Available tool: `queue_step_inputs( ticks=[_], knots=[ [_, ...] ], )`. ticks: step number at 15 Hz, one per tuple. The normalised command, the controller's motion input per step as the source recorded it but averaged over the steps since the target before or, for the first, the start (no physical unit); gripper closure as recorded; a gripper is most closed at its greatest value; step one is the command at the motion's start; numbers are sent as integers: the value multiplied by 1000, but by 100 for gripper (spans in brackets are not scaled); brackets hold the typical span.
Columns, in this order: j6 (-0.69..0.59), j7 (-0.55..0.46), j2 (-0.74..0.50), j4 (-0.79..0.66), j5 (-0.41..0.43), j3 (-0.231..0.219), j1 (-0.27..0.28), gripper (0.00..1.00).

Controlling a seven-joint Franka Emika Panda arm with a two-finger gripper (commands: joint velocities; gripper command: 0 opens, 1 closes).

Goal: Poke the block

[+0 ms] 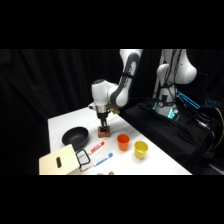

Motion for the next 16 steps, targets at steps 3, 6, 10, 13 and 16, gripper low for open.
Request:
queue_step_inputs(
  ticks=[3, 6, 10, 13, 16],
  knots=[
    [130, -154, -13, -52, 108, 105, -96, 99],
    [19, -194, -274, -179, 109, 112, -95, 99],
    [-185, -175, -458, -210, 87, 66, -70, 99],
    [-278, -146, -480, -179, 63, 10, -31, 98],
    [-286, -90, -468, -159, -5, -47, 21, 93]
  ],
)
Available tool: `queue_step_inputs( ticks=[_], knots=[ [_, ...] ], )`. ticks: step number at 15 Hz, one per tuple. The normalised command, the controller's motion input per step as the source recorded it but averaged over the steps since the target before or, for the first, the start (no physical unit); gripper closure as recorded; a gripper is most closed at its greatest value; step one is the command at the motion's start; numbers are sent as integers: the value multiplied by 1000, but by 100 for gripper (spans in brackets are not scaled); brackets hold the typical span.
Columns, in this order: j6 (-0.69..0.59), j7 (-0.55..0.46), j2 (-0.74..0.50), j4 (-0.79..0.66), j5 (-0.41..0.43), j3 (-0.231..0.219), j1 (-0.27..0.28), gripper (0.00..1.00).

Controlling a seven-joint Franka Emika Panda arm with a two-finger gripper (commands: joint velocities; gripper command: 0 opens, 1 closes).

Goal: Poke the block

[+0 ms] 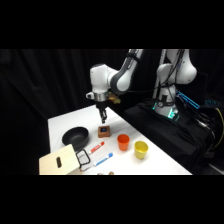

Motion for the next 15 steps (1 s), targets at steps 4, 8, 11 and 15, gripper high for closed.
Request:
queue_step_inputs(
  ticks=[4, 8, 11, 15],
  knots=[
    [-284, -37, -463, -140, -53, -69, 51, 60],
    [-237, -3, -425, -138, -86, -77, 61, 27],
    [-137, -17, -287, -105, -81, -81, 55, 2],
    [-147, -5, -242, -95, -50, -70, 59, 0]
  ],
)
